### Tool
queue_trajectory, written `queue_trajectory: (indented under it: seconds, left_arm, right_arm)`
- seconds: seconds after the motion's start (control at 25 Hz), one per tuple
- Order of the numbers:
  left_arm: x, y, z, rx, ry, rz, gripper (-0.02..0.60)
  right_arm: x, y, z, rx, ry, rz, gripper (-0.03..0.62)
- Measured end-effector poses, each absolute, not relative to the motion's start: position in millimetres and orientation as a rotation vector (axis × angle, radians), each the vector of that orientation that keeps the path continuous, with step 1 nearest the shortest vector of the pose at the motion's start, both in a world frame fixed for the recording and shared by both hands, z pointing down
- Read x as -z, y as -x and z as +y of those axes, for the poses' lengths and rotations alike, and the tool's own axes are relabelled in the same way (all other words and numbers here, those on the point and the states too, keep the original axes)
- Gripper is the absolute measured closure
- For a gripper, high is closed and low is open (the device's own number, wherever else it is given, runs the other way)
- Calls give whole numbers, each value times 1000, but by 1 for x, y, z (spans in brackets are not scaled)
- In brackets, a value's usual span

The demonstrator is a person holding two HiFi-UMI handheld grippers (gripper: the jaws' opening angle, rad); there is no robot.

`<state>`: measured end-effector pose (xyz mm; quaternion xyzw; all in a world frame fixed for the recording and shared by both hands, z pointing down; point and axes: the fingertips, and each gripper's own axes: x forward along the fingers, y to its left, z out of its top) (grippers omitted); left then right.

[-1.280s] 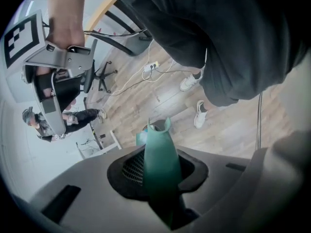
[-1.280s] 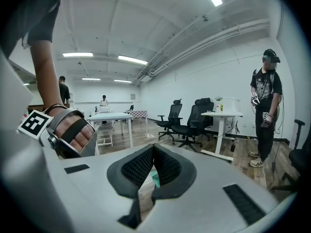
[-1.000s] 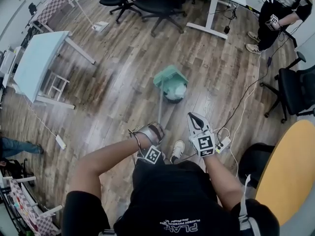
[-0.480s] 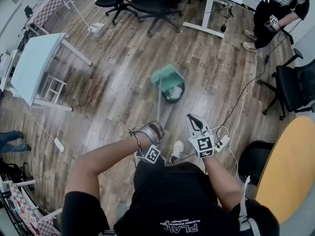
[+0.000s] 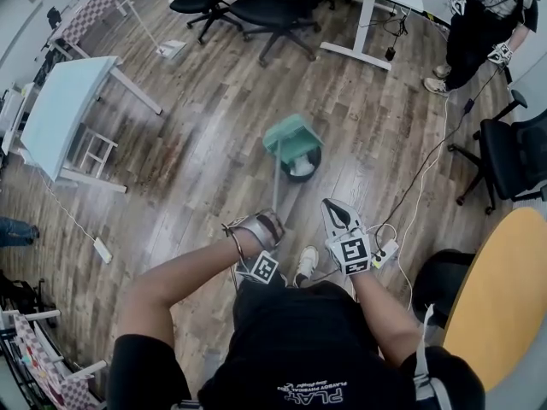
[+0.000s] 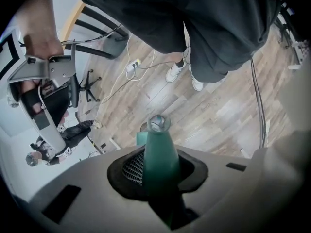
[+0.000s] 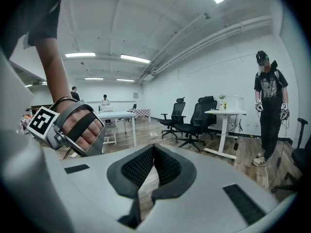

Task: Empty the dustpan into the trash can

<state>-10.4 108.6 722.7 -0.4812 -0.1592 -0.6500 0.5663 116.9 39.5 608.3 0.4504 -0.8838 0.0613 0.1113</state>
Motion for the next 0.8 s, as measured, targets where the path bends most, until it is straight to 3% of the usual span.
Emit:
queue_trajectory:
  seconds: [0.8]
  left_arm:
    - [-671, 16, 55, 1670, 1867, 441, 482]
  right_arm:
    - [-593, -136, 33, -174, -1345, -2615, 569]
